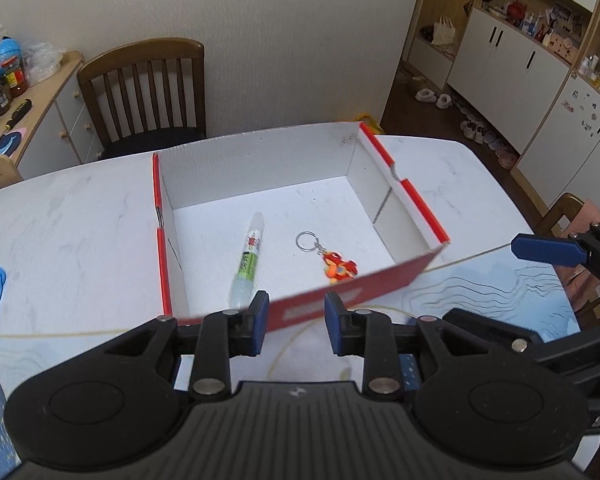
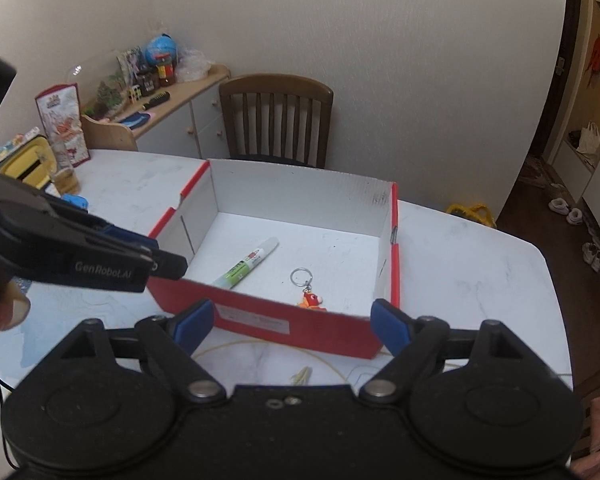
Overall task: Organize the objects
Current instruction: 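Withdraw both tools from the shoebox back toward the items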
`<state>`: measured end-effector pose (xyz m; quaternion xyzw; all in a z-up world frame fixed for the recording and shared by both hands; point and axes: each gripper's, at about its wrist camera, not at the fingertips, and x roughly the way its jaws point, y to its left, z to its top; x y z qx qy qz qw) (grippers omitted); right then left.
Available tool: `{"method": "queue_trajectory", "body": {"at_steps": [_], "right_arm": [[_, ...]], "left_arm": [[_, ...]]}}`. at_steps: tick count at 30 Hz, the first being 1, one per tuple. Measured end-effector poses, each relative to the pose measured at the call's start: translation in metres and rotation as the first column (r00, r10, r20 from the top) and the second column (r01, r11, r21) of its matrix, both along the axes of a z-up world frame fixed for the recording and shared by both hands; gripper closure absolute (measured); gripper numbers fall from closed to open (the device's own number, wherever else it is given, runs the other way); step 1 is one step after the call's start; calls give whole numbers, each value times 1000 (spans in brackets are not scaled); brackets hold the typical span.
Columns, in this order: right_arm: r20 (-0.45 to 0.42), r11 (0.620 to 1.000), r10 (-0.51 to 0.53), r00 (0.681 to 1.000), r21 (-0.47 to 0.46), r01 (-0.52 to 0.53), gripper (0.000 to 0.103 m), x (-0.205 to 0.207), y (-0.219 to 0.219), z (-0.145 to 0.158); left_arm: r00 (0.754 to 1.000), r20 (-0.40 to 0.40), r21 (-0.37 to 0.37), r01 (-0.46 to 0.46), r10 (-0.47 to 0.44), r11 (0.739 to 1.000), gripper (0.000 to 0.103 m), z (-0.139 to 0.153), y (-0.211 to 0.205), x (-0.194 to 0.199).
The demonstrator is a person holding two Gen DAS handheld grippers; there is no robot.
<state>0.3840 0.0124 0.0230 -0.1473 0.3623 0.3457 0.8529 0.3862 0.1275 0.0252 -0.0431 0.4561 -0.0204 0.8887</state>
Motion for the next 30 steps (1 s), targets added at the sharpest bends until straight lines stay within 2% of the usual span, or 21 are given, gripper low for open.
{"method": "queue_trajectory", "body": {"at_steps": [1,3,6,11,14,17,21,24,26,30], "right_arm": [[3,1000,0,1000,6,0,16,-3,-4,1],[11,1000,2,1000,21,-2,14,-11,-13,4],[26,999,7,1000,40,-8,12,-22,-26,7],[43,998,18,999,58,-21,5,-38,-44,9],[54,996,33,998,78,-38,0,-50,-54,12],[72,994,47,996,98,-54,0,-62,-65,15],[71,990,47,996,126,-56,0,-72,-78,18],[61,989,38,997,141,-47,0,-77,-88,17],[56,987,26,998,156,-35,0,-80,-95,15],[43,983,4,999,183,-12,0,-85,-109,11]], "left_arm": [[1000,5,2,0,0,1000,65,1,-3,-7],[1000,27,16,9,-10,1000,40,3,-10,-19],[998,63,52,22,-25,998,38,7,-21,-40],[995,94,56,9,-14,998,38,11,-30,-66],[993,118,55,-4,-2,998,34,13,-35,-82],[990,141,68,-15,6,998,33,15,-41,-96],[985,171,62,-31,20,998,24,15,-47,-113],[981,194,67,-34,20,997,22,14,-52,-124],[978,208,80,-37,19,996,17,13,-56,-132],[973,230,102,-33,9,994,16,9,-64,-146]]}}
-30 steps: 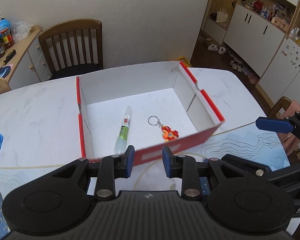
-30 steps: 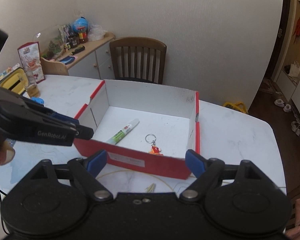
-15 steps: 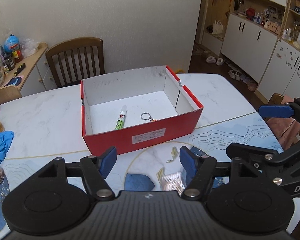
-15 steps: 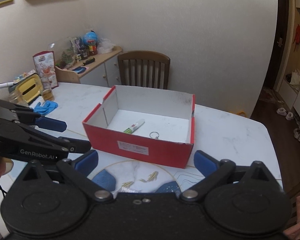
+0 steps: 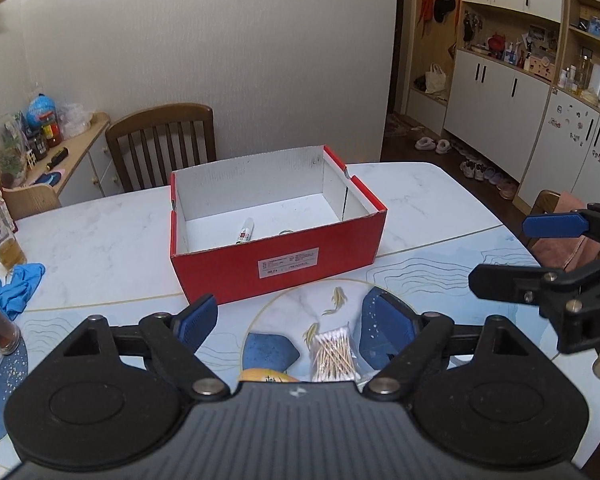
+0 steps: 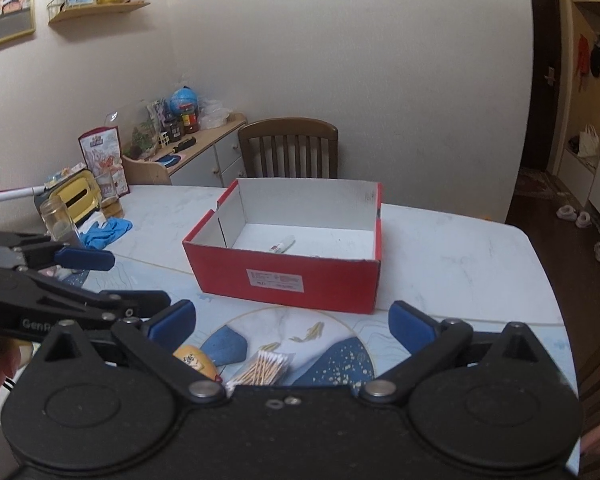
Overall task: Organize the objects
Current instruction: 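Withdraw both tools from the shoebox back toward the items, then grasp the bagged bread with the right tool while the left tool grasps the blue packet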
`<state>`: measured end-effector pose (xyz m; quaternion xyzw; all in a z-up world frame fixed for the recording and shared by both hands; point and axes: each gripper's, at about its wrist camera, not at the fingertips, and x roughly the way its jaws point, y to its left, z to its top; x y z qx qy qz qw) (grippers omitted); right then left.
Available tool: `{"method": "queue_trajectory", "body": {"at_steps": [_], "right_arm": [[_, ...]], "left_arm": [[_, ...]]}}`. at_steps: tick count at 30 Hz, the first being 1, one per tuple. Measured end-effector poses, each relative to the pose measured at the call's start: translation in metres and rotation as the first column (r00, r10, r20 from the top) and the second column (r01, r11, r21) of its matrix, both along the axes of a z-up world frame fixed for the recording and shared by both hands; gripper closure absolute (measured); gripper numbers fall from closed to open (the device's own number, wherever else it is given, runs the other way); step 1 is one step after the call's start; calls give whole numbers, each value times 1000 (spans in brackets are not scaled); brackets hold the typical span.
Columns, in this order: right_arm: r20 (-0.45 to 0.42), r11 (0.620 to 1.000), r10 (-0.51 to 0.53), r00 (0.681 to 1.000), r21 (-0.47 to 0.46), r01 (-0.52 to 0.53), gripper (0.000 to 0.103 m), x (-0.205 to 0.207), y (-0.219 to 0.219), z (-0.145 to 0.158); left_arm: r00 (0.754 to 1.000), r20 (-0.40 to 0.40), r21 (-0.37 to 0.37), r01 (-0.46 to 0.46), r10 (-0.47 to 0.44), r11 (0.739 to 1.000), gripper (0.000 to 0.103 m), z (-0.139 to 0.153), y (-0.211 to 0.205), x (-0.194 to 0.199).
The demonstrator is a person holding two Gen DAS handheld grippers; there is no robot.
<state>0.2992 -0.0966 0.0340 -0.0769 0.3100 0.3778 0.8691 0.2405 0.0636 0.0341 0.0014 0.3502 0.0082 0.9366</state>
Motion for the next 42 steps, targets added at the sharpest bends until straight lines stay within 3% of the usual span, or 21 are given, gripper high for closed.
{"method": "queue_trajectory", "body": {"at_steps": [1,3,14,21,34,42], "right_arm": [[3,1000,-3,1000,2,3,0,-2,-3,-1],[10,1000,-7,1000,-2,7,0,-6,-9,-4],[-60,999,-47,997,15,48,0,-24,-38,-37],[-124,997,-67,990,-54,61,0,-35,-39,-75],[-274,980,-140,951,-175,94,0,-45,-21,-138],[-335,967,-193,922,-226,120,0,-45,-7,-156]], "left_arm": [[1000,4,5,0,0,1000,14,-2,-2,-3],[1000,12,11,-4,4,1000,0,-5,-4,-9],[1000,-19,9,21,-21,1000,0,-54,-11,-44],[991,-90,21,105,-103,994,0,-100,-21,-58],[970,-160,162,206,-181,965,0,-152,-38,-63],[954,-165,265,289,-252,920,0,-167,-57,-66]]}}
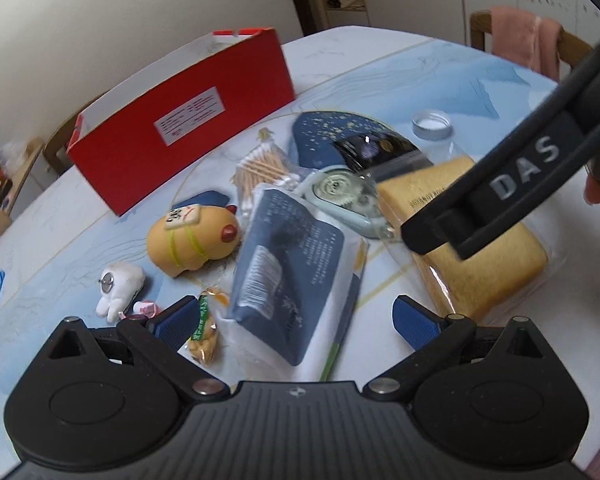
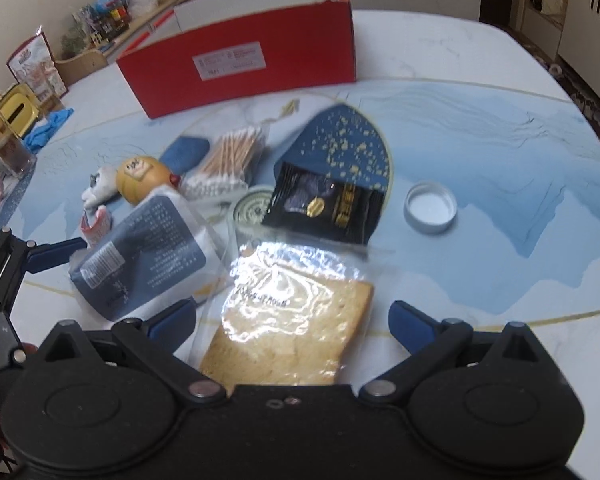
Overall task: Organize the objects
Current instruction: 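Grasp the bagged bread with the right tool while the left tool grasps the blue packet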
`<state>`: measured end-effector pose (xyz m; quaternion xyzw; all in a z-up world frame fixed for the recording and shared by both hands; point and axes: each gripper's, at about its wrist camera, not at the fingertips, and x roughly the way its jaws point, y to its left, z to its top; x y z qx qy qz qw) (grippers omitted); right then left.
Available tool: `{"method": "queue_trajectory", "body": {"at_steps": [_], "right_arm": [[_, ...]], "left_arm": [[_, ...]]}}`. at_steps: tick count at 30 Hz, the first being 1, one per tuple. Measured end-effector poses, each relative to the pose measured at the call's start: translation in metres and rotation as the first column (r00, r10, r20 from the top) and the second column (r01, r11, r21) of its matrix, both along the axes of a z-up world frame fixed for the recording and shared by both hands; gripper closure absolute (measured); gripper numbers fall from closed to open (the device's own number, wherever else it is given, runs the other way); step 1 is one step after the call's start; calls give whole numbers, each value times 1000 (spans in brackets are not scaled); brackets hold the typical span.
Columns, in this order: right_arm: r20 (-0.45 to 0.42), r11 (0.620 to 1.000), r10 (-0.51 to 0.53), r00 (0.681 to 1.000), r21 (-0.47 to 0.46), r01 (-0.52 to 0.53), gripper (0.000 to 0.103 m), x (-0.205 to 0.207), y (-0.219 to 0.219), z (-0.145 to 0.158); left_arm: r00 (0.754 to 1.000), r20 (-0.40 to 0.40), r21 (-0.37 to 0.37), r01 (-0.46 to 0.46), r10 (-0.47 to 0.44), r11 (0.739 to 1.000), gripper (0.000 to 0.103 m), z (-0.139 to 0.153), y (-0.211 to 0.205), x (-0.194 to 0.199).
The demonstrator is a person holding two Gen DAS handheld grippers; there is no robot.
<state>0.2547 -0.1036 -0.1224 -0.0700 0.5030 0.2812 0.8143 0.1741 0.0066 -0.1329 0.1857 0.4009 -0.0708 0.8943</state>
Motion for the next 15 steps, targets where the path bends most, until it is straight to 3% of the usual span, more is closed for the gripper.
{"method": "queue_trajectory", "body": {"at_steps": [5,13,14,15], "right_arm": [[-36,999,13,999,-38,-14,0,-2,8,-12],[-91,998,13,996,-53,-18,1,-1,13,-22],[-93,998,15,996,-52,-20,1,-1,13,-22],[-90,999,13,996,-51,-18,2,-1,13,-21]], "left_arm": [[999,25,42,44,-45,998,1,-2,-9,1],[998,-10,56,59,-58,997,7,-13,-11,10],[998,-13,47,58,-58,997,11,-13,-11,11],[998,-10,46,60,-59,997,24,-13,-11,10]]}}
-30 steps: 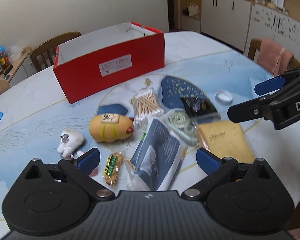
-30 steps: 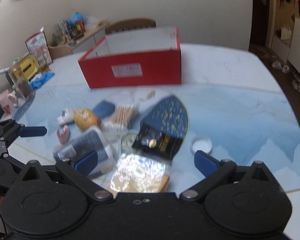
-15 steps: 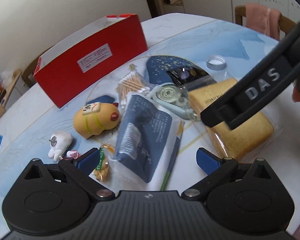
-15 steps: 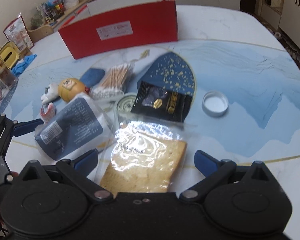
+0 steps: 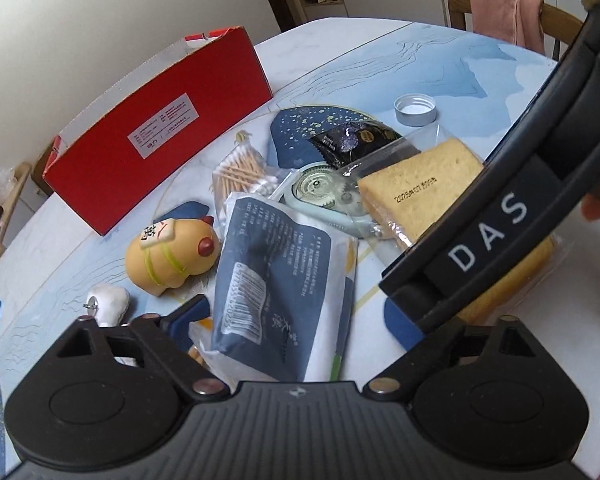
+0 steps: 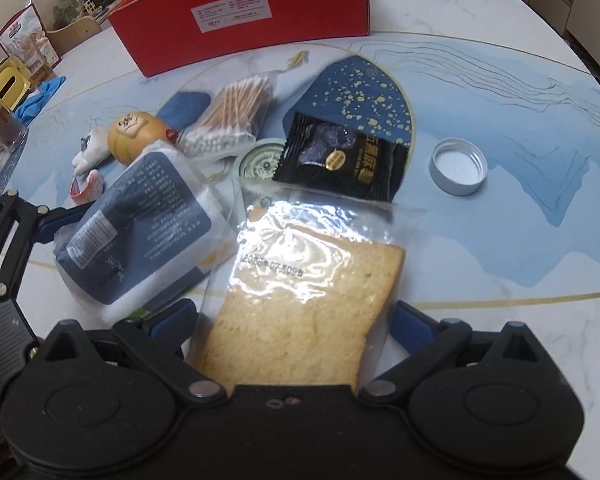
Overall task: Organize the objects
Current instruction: 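Grasp the bagged bread with the right tool while the left tool grasps the blue packet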
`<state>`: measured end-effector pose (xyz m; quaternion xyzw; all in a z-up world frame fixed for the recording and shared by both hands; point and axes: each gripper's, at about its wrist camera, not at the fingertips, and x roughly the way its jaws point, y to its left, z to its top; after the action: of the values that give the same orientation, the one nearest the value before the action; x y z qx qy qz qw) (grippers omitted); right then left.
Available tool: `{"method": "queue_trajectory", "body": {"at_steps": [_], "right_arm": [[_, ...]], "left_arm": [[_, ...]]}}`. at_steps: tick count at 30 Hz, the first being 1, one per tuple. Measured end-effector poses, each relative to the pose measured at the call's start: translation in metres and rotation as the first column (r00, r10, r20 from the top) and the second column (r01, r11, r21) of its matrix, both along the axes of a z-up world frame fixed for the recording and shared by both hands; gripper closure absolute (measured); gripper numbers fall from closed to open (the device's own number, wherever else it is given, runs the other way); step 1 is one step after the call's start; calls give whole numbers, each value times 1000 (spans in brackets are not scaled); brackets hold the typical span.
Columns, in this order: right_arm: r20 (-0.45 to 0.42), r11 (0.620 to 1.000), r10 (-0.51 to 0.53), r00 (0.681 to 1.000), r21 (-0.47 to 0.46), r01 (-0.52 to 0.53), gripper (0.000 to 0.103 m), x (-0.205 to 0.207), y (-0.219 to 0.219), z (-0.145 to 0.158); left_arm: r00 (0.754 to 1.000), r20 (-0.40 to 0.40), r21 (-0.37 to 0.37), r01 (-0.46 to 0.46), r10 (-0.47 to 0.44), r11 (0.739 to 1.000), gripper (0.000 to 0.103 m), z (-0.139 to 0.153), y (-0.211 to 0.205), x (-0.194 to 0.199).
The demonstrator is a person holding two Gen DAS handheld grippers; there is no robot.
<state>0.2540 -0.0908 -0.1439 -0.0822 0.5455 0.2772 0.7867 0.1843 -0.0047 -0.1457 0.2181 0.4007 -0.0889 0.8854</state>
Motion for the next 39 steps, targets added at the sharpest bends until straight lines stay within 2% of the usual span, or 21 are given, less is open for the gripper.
{"method": "queue_trajectory", "body": {"at_steps": [2,4,6,9,12,17,25,39], "right_arm": [[-3,1000,2,1000,1,-2,4,1,-1,1],[-5,1000,11,1000,5,-11,7,2,-2,2],[-8,1000,18,1000,11,-18,13,2,-4,3],[-11,999,29,1000,16,-29,20,2,-7,7],[-11,999,25,1000,23,-24,24,3,-12,11],[-15,999,9,1000,47,-8,25,5,-21,23],[28,997,12,1000,75,-14,25,13,-21,57],[131,993,39,991,104,-53,25,52,15,117]], "left_arm": [[1000,8,13,-2,2,1000,36,0,-2,-1],[1000,-2,-3,-7,7,1000,41,0,-1,1],[1000,-11,-12,-13,13,1000,53,0,-1,2],[999,-17,-17,-31,31,999,63,1,2,3],[998,-30,-40,-58,56,998,68,4,6,3],[994,-37,-115,-109,105,987,70,18,15,1],[985,-15,-217,-173,174,961,70,56,28,9],[966,34,-301,-234,256,924,69,116,75,53]]}}
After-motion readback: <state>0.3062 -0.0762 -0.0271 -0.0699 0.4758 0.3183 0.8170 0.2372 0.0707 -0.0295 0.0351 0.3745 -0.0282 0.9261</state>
